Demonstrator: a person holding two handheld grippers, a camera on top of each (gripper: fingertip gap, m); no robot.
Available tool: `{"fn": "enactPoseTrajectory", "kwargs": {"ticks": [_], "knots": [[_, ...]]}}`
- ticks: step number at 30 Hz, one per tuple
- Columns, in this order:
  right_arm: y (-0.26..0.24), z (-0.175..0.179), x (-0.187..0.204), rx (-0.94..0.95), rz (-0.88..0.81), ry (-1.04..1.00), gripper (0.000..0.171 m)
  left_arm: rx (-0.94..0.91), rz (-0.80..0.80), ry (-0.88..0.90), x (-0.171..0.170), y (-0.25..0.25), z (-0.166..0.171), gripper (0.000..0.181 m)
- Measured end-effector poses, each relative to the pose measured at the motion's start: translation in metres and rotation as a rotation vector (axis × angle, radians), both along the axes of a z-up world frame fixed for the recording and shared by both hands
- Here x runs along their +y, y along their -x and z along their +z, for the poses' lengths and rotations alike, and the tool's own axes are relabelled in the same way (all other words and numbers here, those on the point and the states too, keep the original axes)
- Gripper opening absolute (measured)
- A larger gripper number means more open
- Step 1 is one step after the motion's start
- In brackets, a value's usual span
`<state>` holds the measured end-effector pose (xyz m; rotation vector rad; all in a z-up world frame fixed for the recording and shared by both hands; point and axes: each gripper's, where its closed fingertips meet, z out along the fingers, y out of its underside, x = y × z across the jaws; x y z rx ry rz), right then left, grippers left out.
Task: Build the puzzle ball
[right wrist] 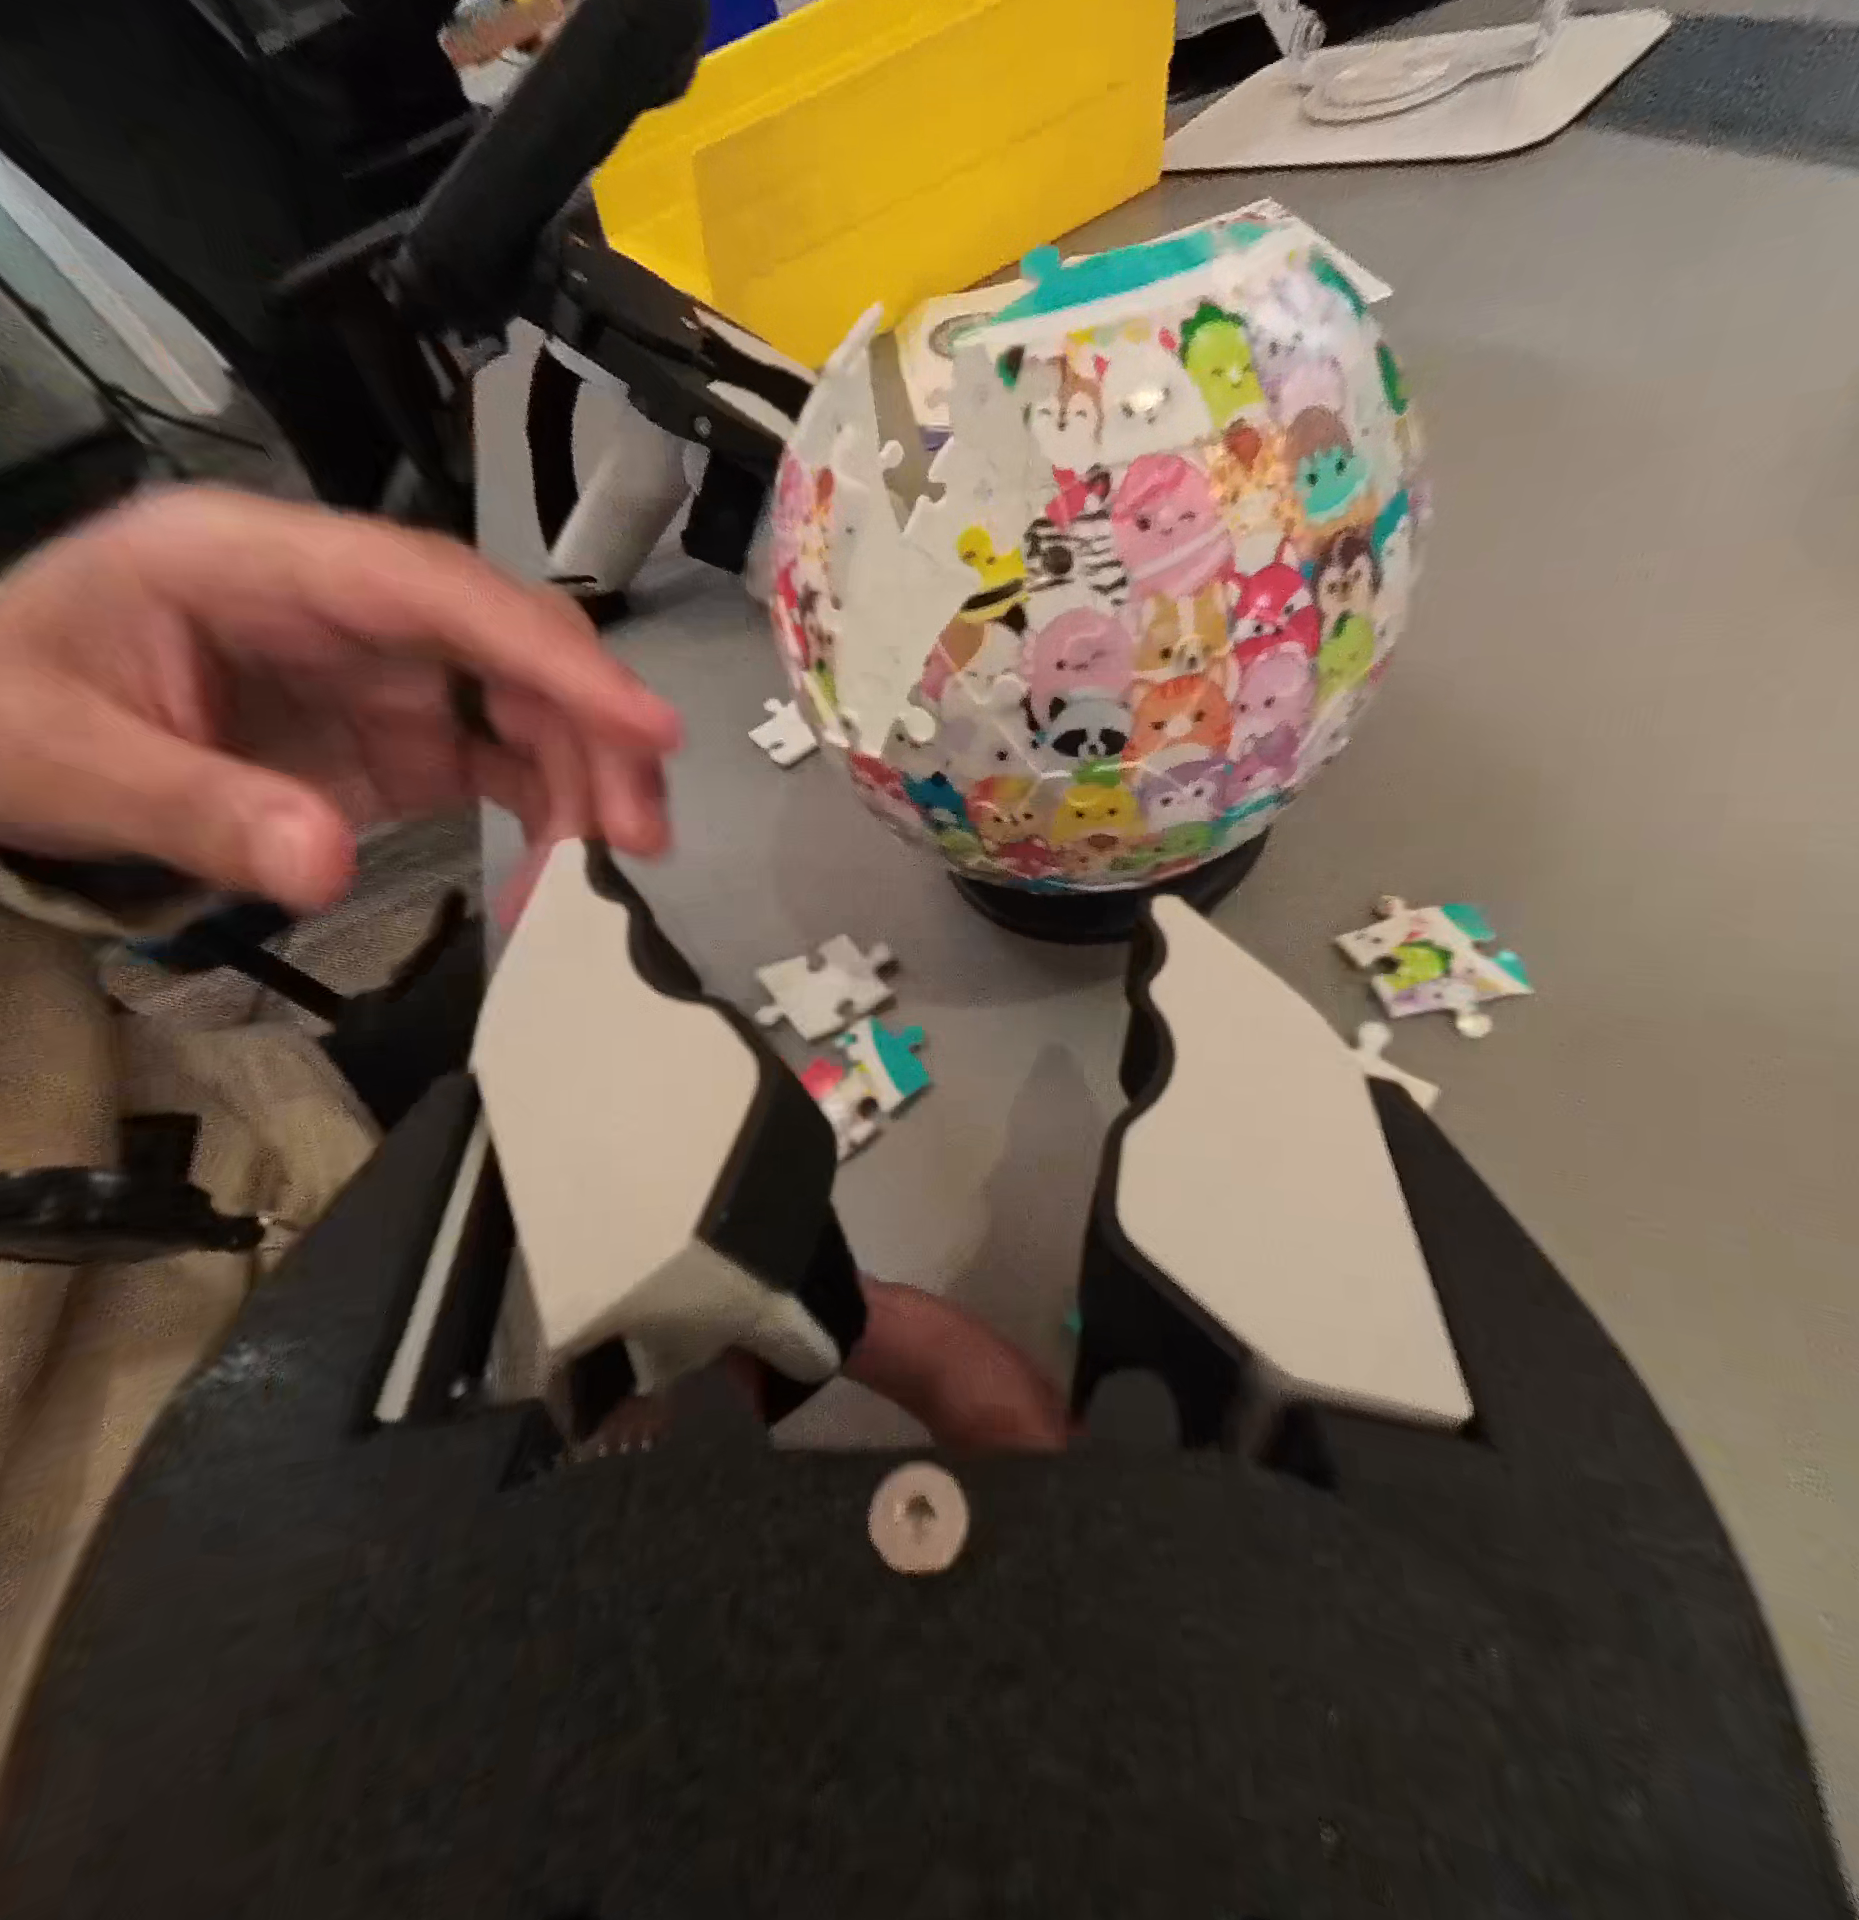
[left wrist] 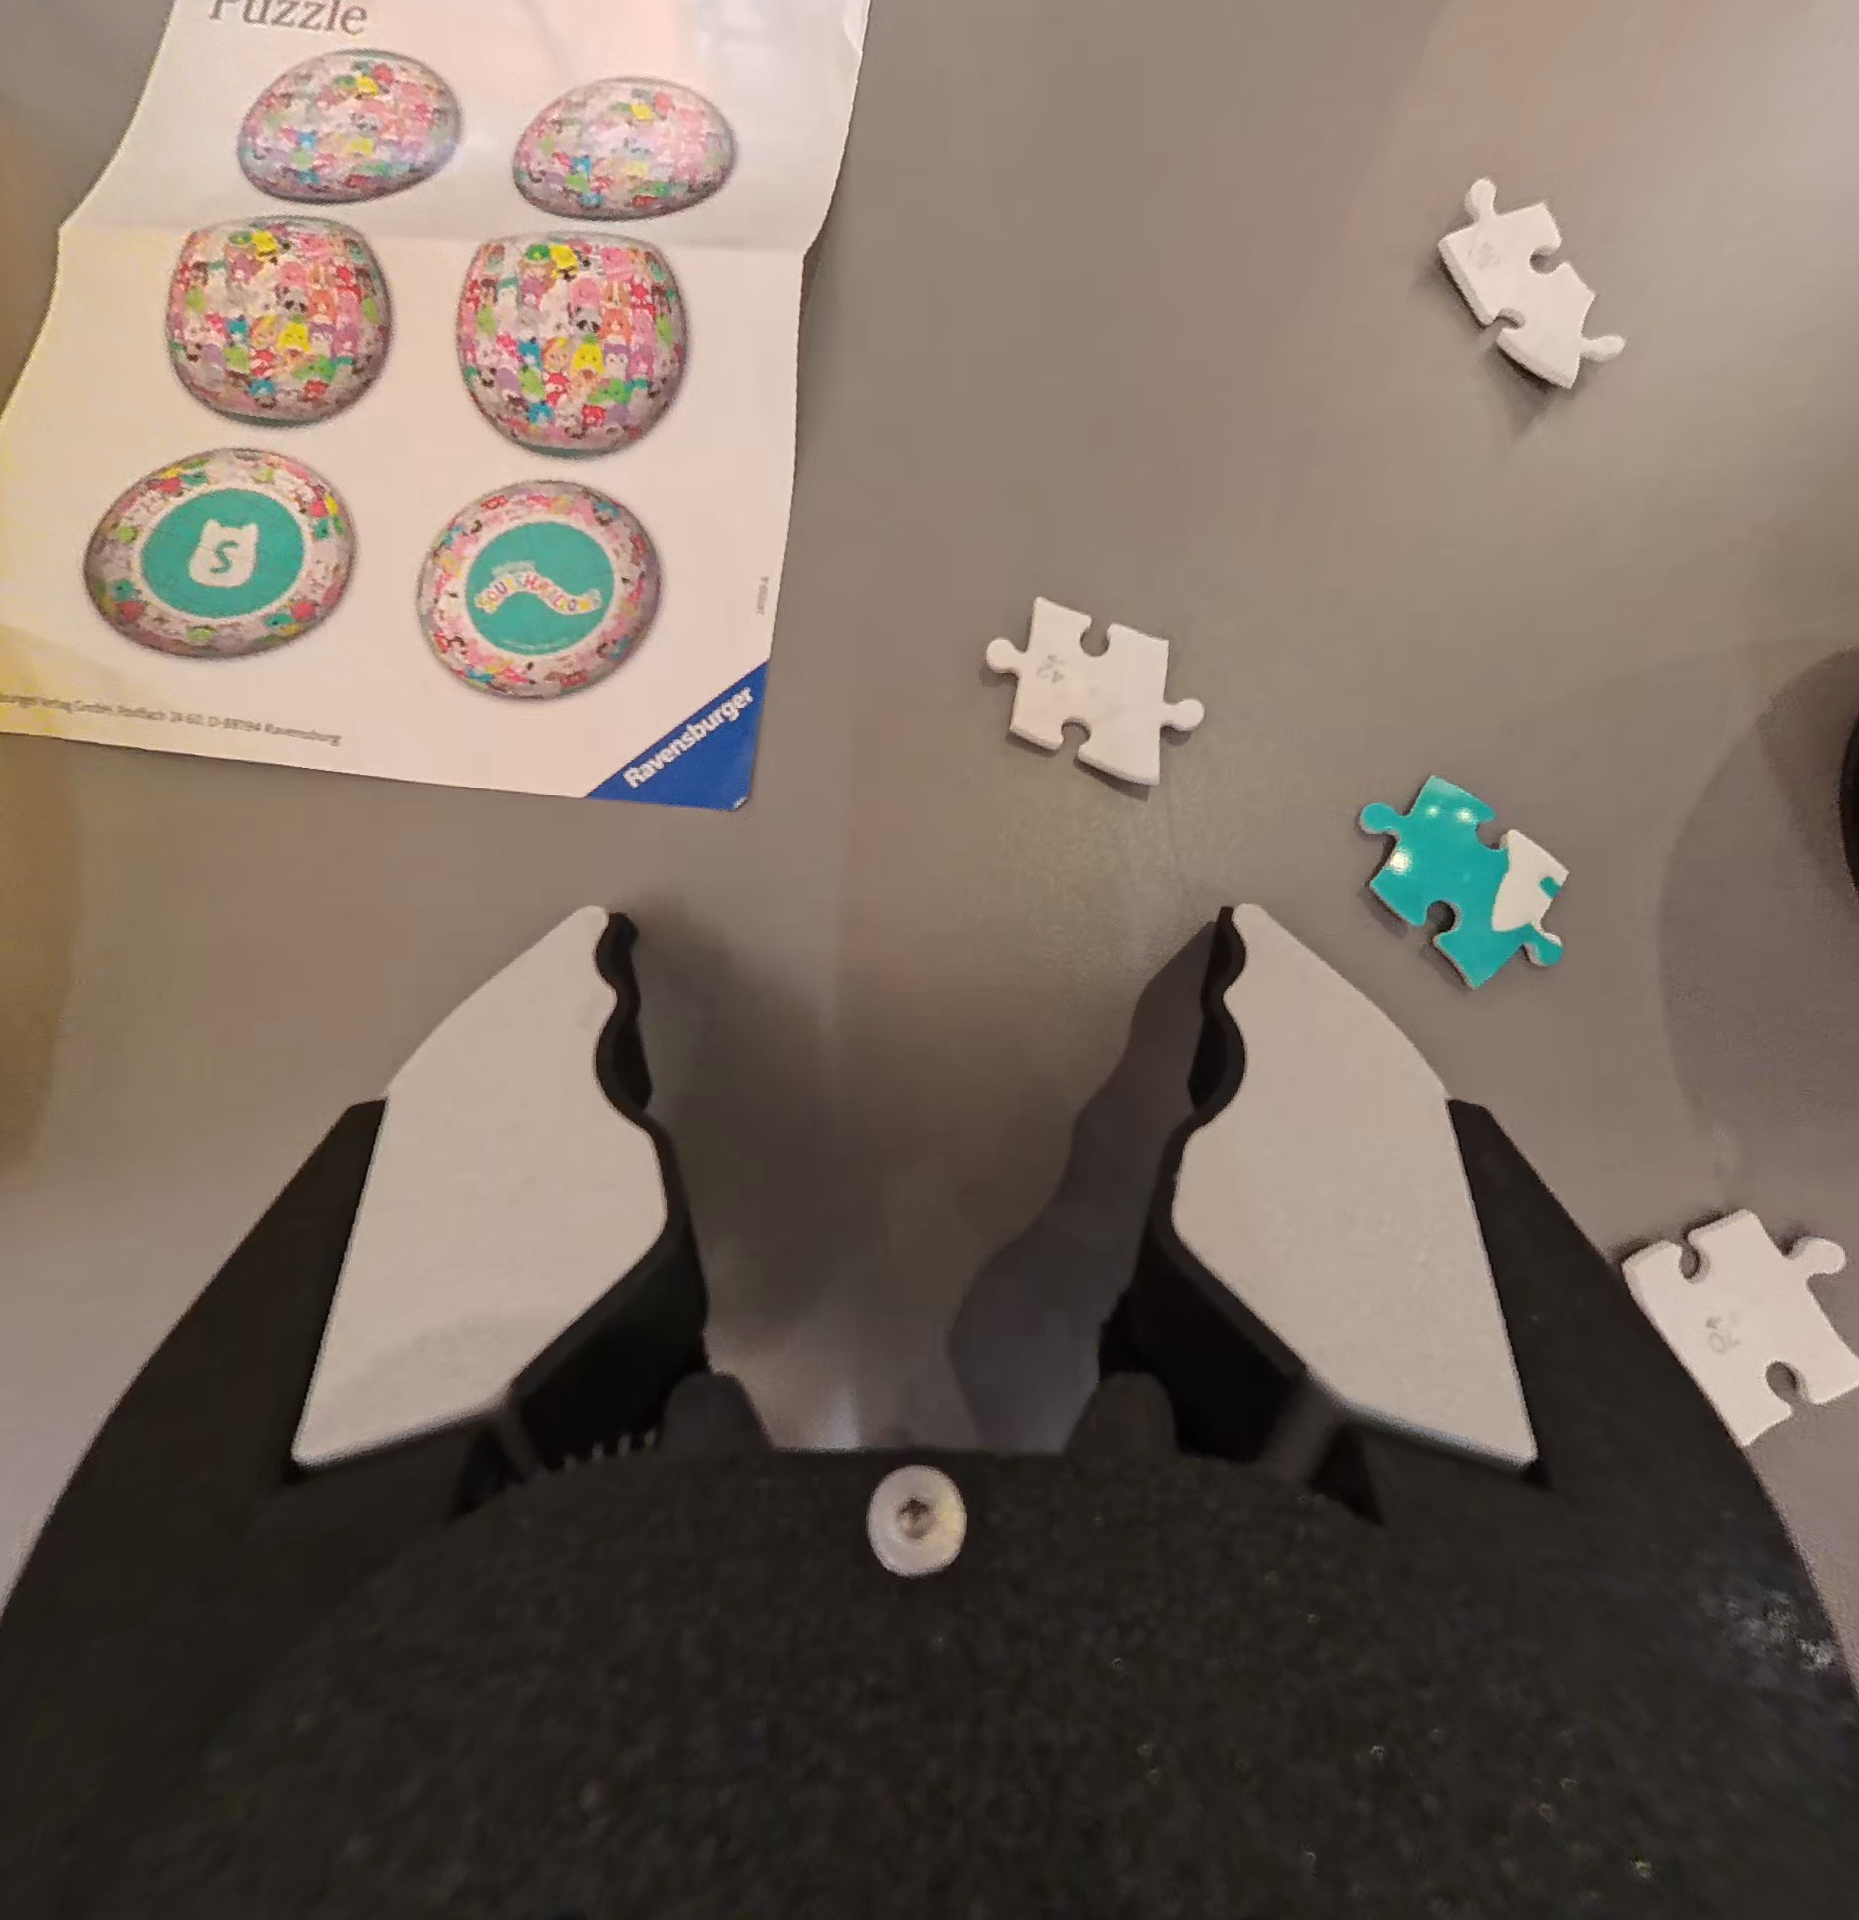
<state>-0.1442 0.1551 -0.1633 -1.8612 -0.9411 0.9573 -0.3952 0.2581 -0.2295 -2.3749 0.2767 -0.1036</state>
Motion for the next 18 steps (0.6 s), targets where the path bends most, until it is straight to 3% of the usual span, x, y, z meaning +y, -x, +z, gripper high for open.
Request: {"fn": "enactPoseTrajectory", "kwargs": {"ticks": [10, 14, 18], "knots": [[0.027, 0.008, -0.025, 0.226, -0.022, 0.307, 0.083, 0.000, 0.000, 0.000, 0.000, 0.000, 0.000, 0.103], [0.028, 0.002, -0.025, 0.185, -0.025, 0.276, 0.078, 0.000, 0.000, 0.000, 0.000, 0.000, 0.000, 0.102], [0.031, 0.007, -0.032, 0.196, 0.010, 0.267, 0.085, 0.000, 0.000, 0.000, 0.000, 0.000, 0.000, 0.102]]}}
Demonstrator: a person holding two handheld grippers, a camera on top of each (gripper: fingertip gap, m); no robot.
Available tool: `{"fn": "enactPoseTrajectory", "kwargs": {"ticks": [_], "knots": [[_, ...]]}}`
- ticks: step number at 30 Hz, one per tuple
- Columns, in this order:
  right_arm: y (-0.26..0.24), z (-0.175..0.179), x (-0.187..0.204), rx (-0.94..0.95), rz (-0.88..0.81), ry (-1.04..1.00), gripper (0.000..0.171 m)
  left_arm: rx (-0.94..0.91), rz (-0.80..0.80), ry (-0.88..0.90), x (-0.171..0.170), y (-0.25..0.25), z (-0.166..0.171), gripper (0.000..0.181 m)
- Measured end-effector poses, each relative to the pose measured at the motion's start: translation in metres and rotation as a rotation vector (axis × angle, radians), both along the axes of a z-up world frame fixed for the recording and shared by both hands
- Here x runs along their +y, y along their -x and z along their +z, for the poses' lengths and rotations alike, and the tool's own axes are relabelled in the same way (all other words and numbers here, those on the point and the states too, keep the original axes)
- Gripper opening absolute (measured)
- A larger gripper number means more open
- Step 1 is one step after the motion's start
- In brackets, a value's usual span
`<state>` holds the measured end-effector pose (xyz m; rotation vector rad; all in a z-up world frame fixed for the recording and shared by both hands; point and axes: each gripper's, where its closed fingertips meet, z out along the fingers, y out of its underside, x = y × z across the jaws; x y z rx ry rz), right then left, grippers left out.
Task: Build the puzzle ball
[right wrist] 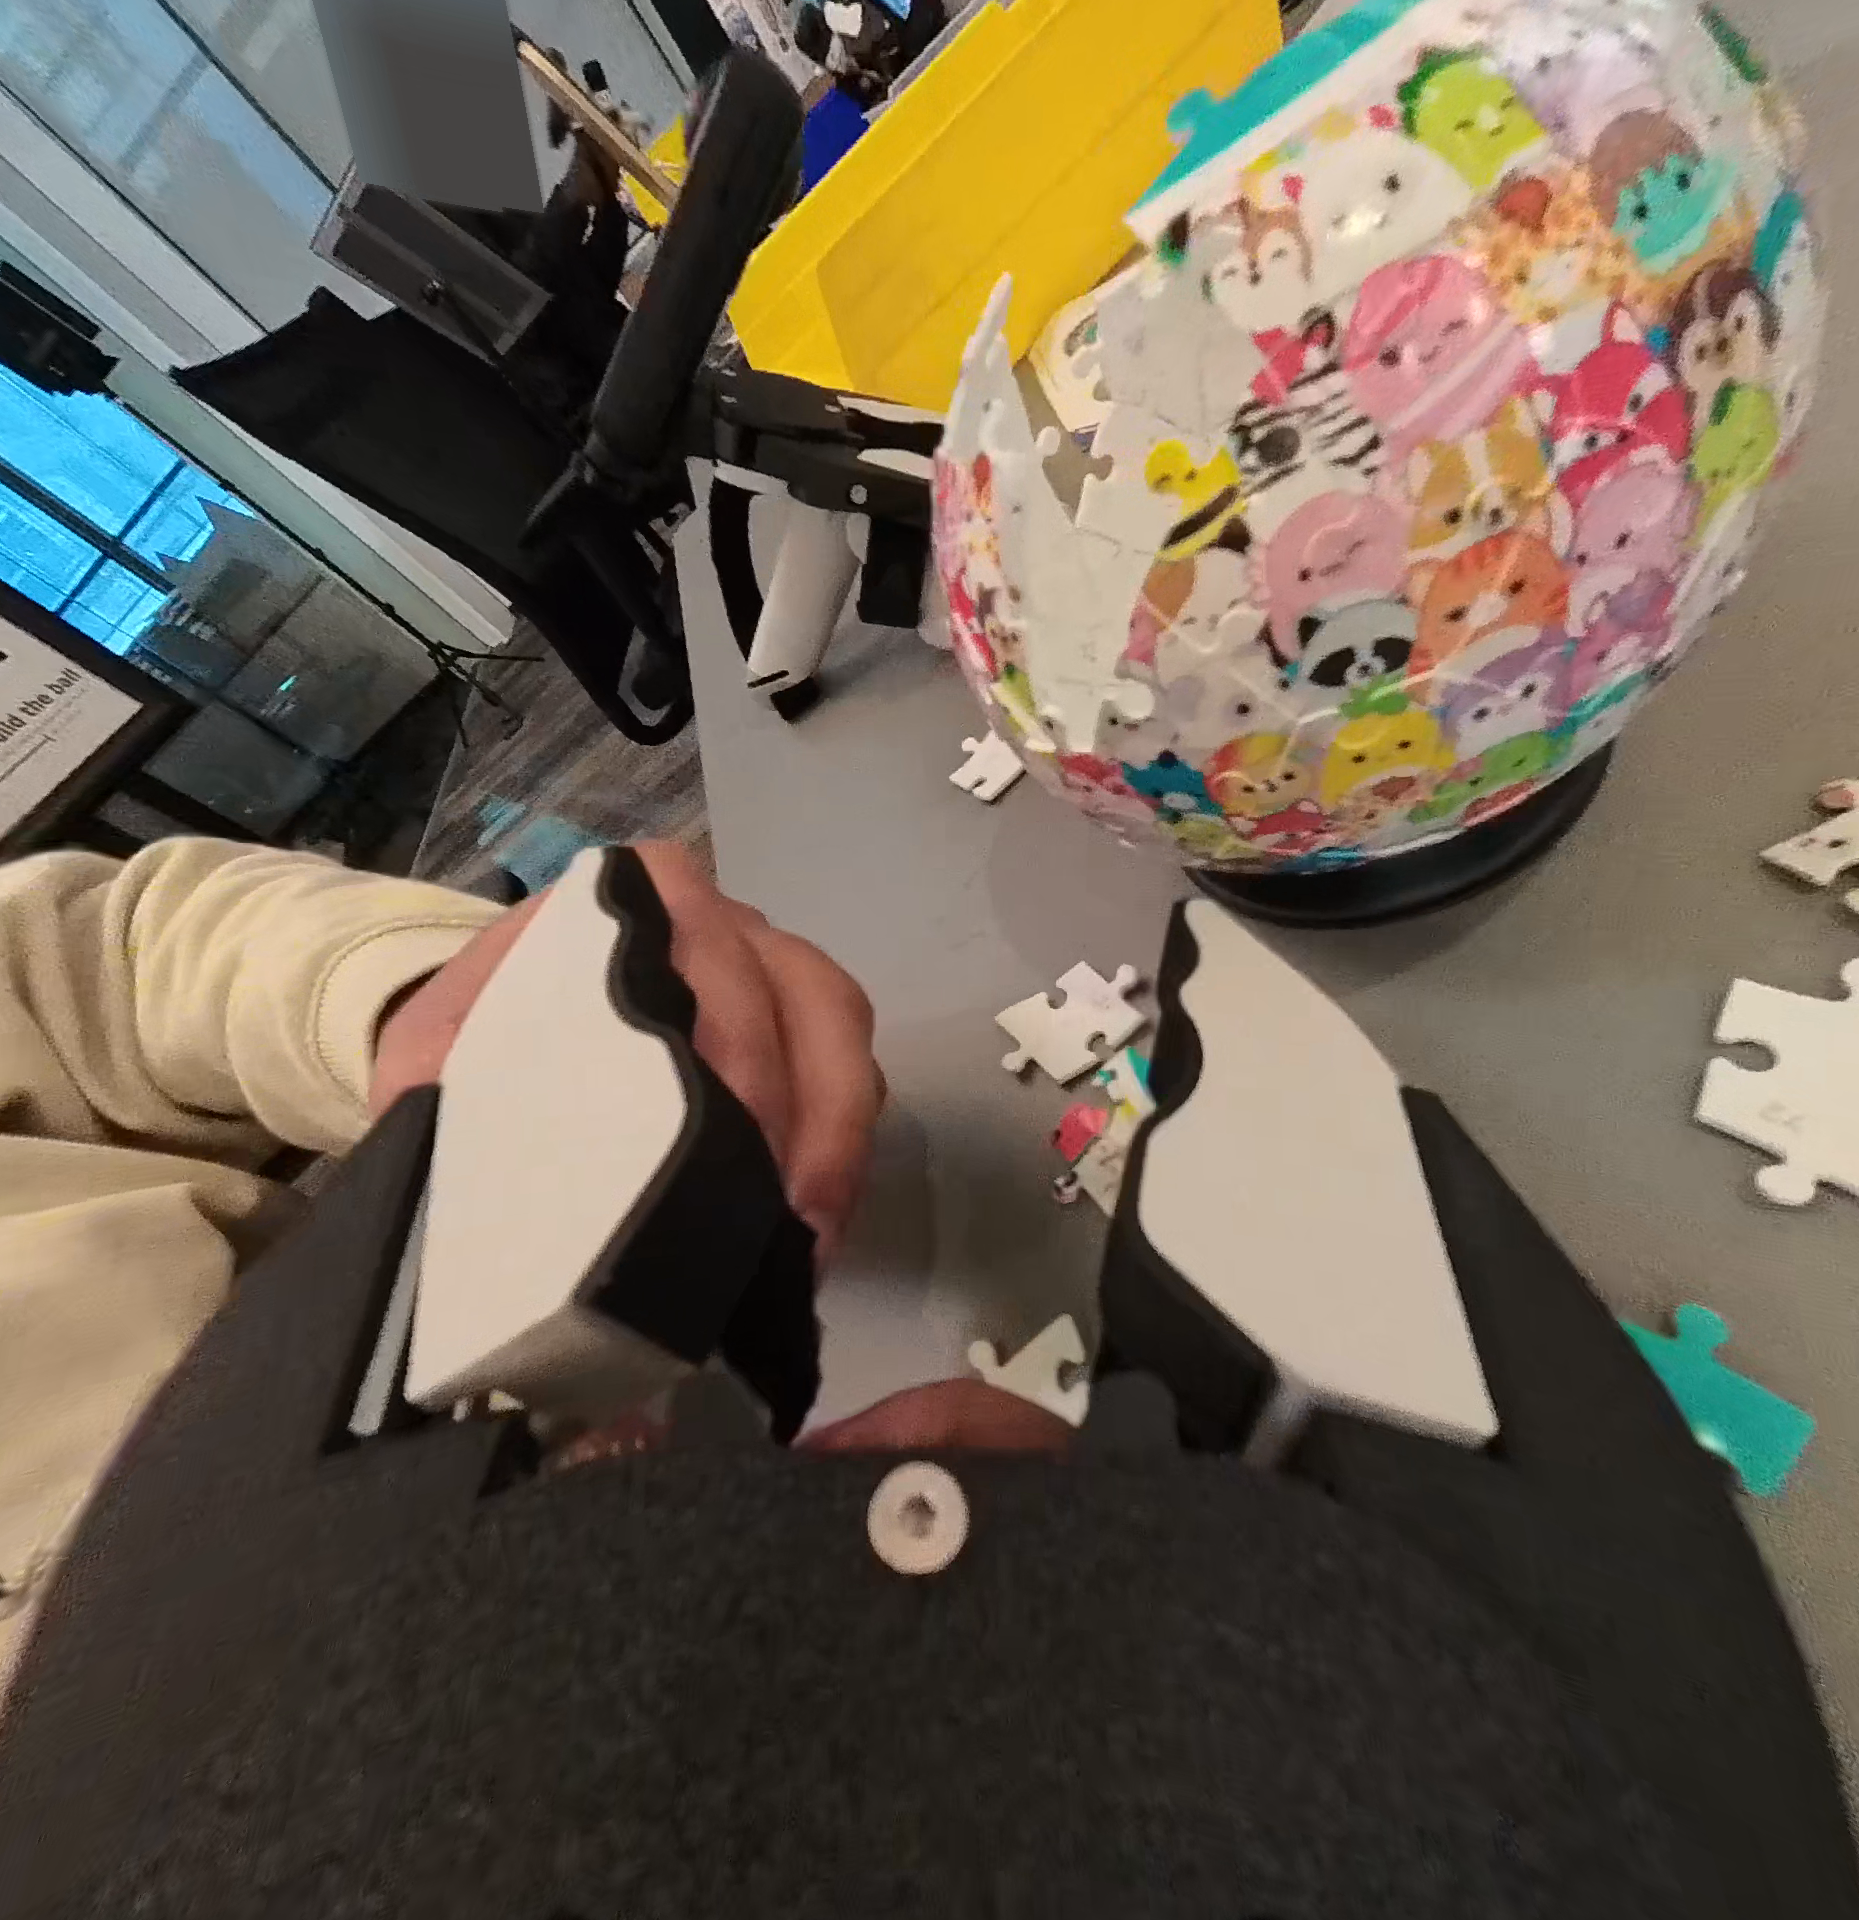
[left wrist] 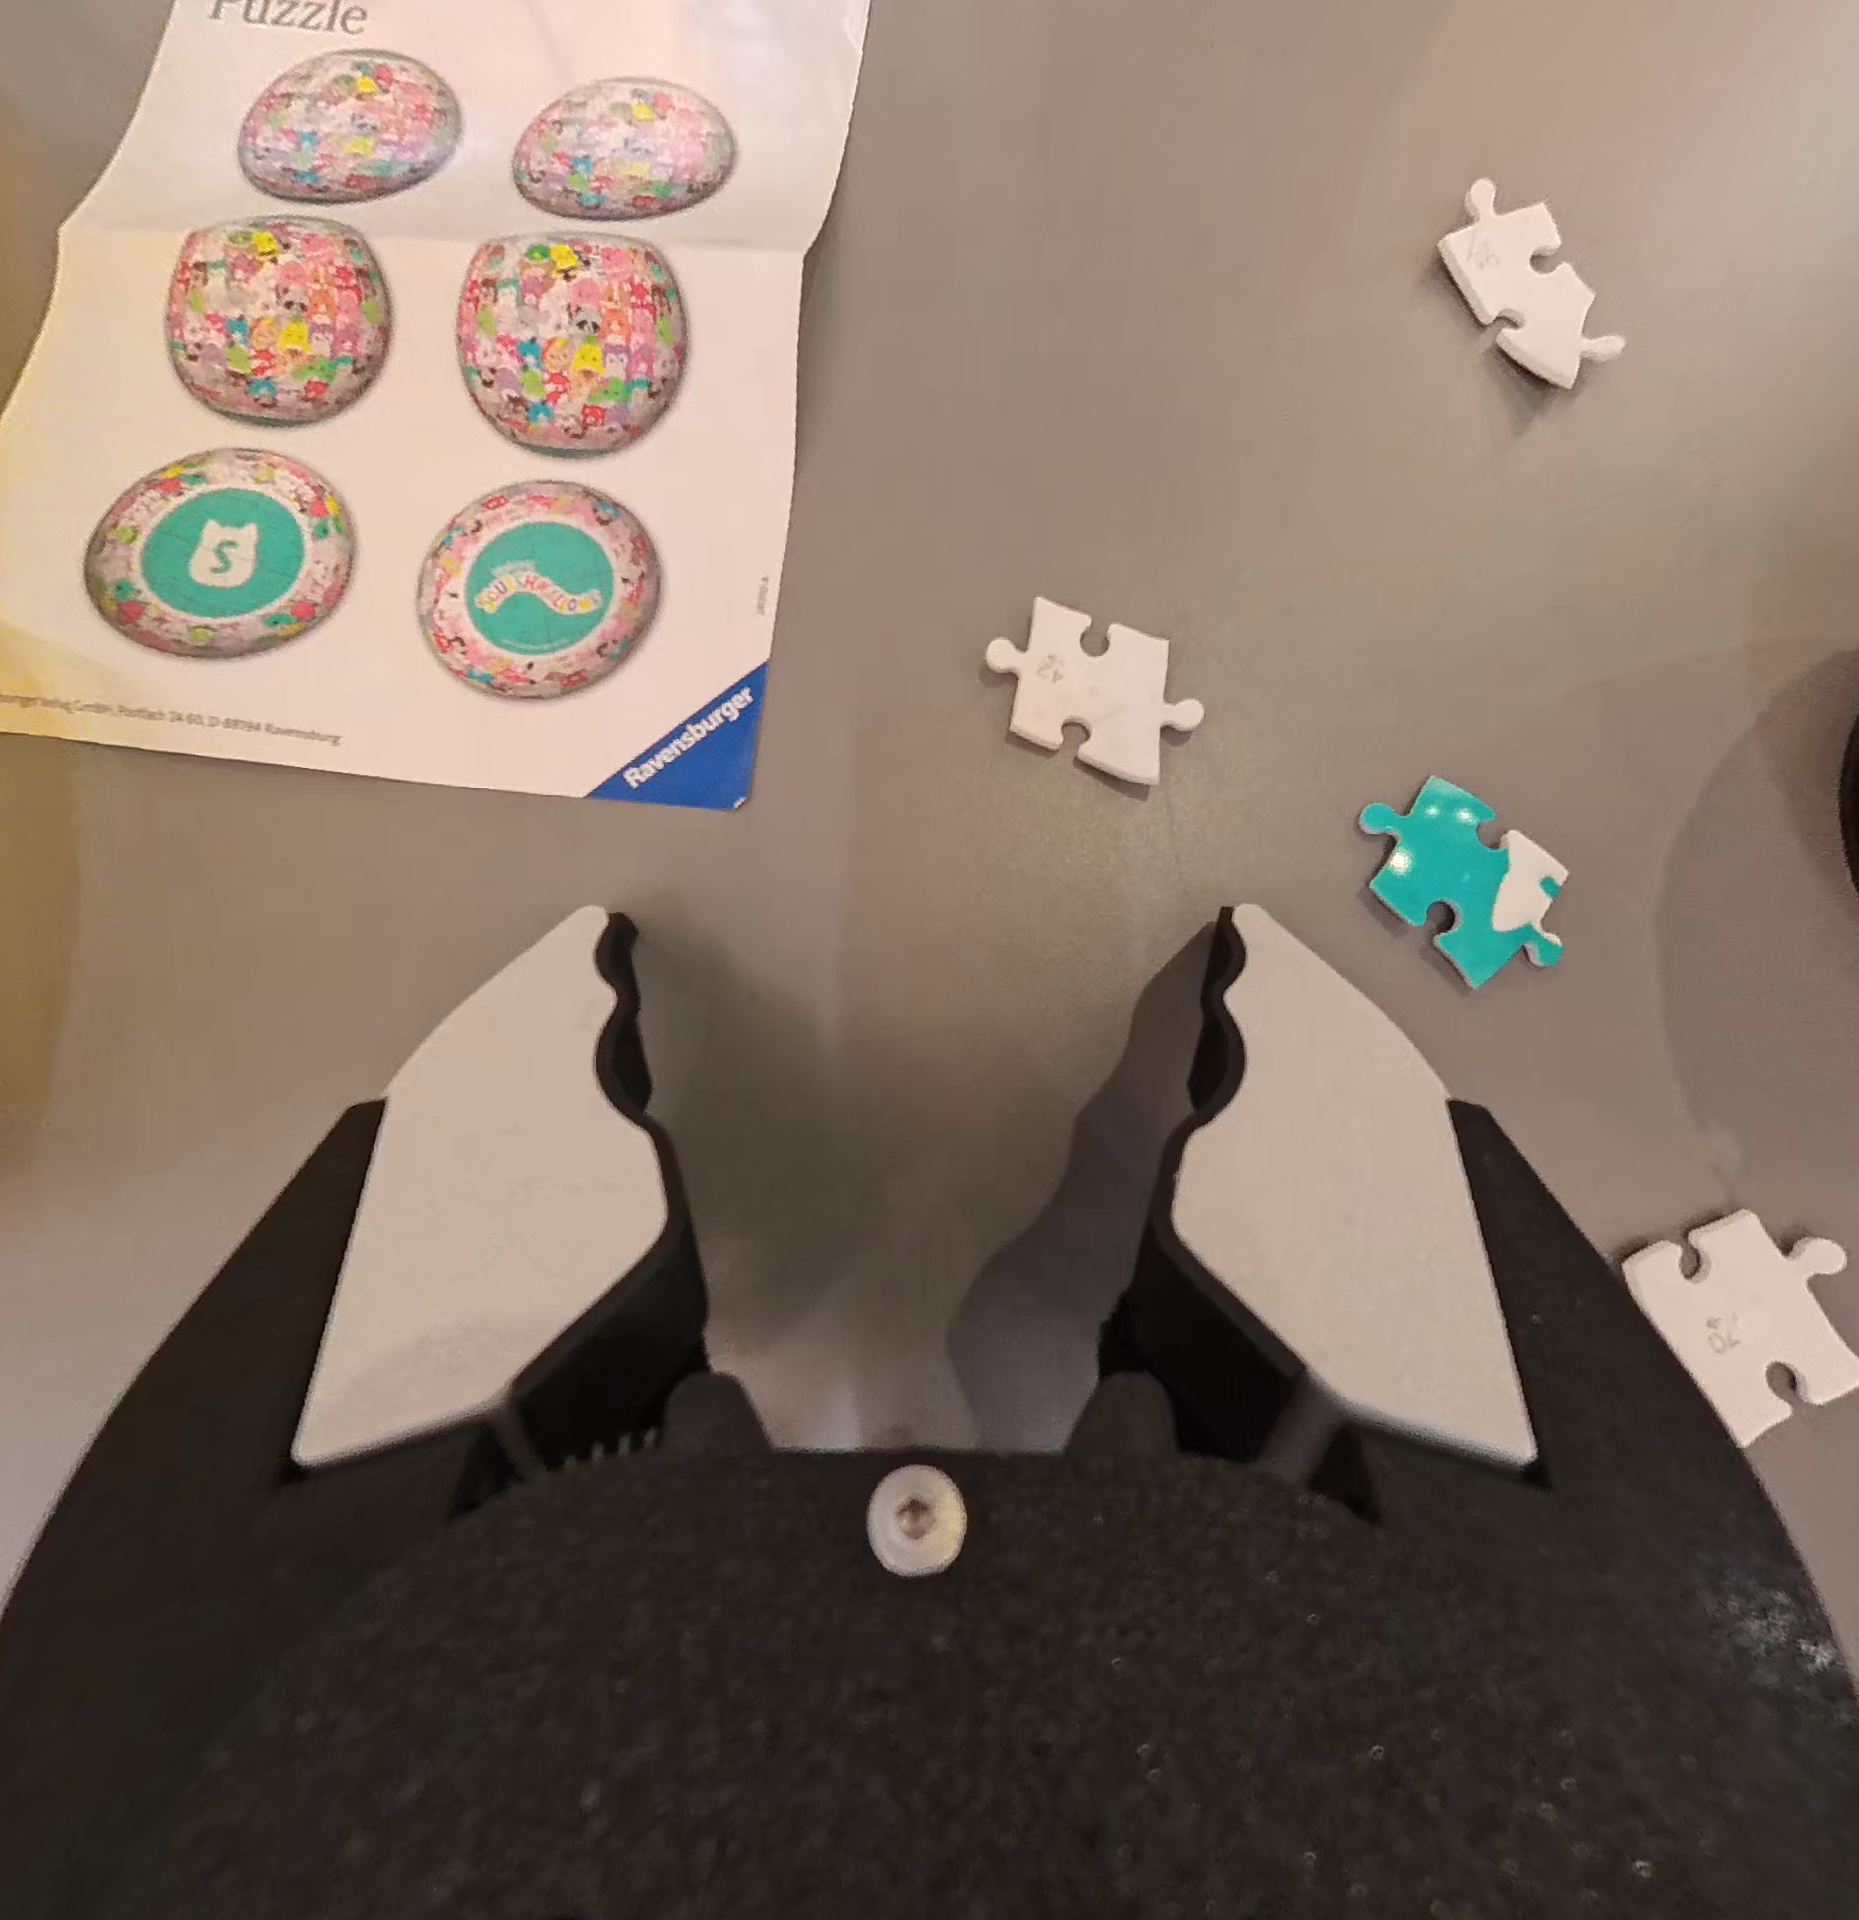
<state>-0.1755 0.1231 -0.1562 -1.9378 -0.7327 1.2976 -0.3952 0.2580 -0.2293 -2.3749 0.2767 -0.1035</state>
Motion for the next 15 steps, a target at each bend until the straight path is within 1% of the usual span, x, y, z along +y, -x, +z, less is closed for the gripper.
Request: {"fn": "enactPoseTrajectory", "kwargs": {"ticks": [1, 2, 3, 4, 6, 8, 10, 15], "knots": [[0.002, 0.004, -0.005, 0.026, 0.015, 0.001, 0.079, 0.000, 0.000, 0.000, 0.000, 0.000, 0.000, 0.103], [0.004, 0.008, -0.007, 0.046, 0.021, 0.015, 0.077, 0.000, 0.000, 0.000, 0.000, 0.000, 0.000, 0.102], [0.005, 0.009, -0.010, 0.042, 0.027, 0.035, 0.077, 0.000, 0.000, 0.000, 0.000, 0.000, 0.000, 0.102], [0.006, 0.011, -0.015, 0.040, 0.044, 0.043, 0.074, 0.000, 0.000, 0.000, 0.000, 0.000, 0.000, 0.102], [0.006, 0.013, -0.019, 0.007, 0.038, 0.021, 0.076, 0.000, 0.000, 0.000, 0.000, 0.000, 0.000, 0.102], [0.007, 0.014, -0.022, 0.009, 0.027, 0.027, 0.069, 0.000, 0.000, 0.000, 0.000, 0.000, 0.000, 0.103], [0.007, 0.016, -0.023, 0.035, 0.025, 0.048, 0.072, 0.000, 0.000, 0.000, 0.000, 0.000, 0.000, 0.102], [0.005, 0.009, -0.015, 0.030, -0.001, 0.053, 0.069, 0.000, 0.000, 0.000, 0.000, 0.000, 0.000, 0.102]]}}
